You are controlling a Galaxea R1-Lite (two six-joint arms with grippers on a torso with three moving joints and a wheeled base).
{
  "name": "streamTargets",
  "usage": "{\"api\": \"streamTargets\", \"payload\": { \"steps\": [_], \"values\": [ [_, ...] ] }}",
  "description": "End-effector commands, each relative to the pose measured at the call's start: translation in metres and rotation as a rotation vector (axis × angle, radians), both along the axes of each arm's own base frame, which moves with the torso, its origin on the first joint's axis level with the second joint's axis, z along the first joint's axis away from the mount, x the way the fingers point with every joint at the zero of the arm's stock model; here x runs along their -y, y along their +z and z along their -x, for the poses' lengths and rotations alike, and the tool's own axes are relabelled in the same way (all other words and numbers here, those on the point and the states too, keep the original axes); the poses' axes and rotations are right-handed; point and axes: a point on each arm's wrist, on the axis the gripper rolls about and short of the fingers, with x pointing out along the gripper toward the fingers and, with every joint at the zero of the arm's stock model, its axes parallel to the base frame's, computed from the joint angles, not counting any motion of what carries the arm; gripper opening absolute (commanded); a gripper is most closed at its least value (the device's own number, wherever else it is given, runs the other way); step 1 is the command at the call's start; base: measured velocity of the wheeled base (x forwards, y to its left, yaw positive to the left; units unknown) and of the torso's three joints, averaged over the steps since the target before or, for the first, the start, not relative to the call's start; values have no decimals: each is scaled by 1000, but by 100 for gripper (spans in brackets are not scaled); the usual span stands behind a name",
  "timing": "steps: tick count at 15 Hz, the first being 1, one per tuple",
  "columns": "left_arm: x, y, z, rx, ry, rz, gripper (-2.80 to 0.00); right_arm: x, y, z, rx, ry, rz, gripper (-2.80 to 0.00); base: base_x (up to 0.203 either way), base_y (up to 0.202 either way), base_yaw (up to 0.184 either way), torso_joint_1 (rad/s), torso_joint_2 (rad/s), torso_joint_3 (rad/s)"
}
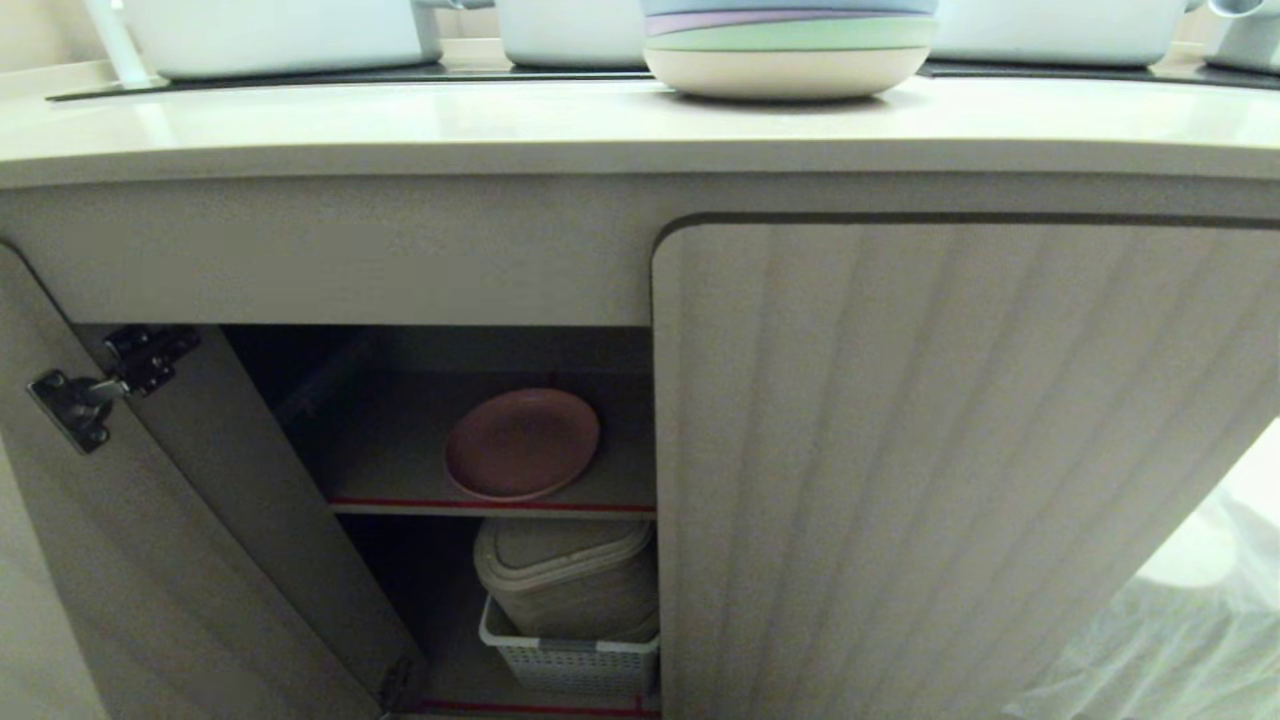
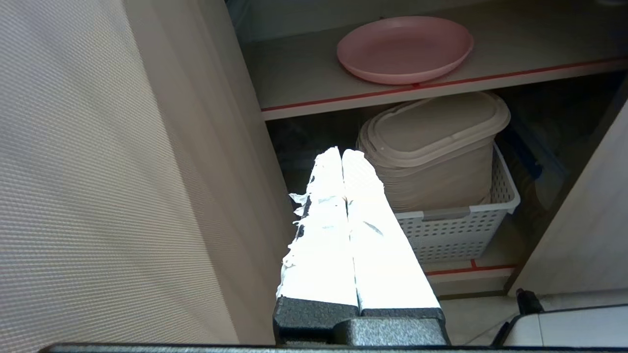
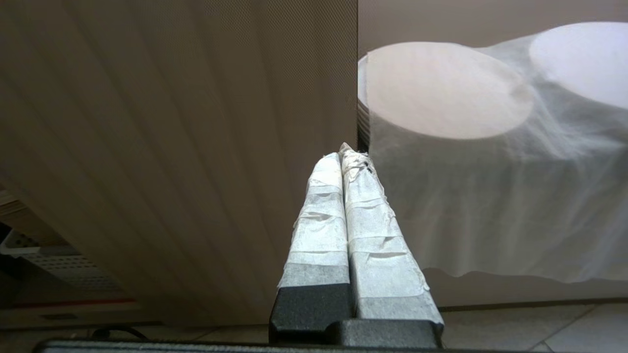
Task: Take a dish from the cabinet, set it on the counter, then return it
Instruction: Close the cabinet door
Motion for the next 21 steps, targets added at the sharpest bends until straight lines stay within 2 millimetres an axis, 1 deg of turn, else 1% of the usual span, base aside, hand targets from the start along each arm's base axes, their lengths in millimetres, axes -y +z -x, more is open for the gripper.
{"api": "streamTargets", "payload": {
  "steps": [1, 21],
  "values": [
    [0, 0, 0, 0, 0, -1, -280, 0, 0, 0, 0, 0, 0, -280, 0, 0, 0, 0, 0, 0],
    [0, 0, 0, -1, 1, -1, -280, 0, 0, 0, 0, 0, -1, -280, 0, 0, 0, 0, 0, 0]
  ]
}}
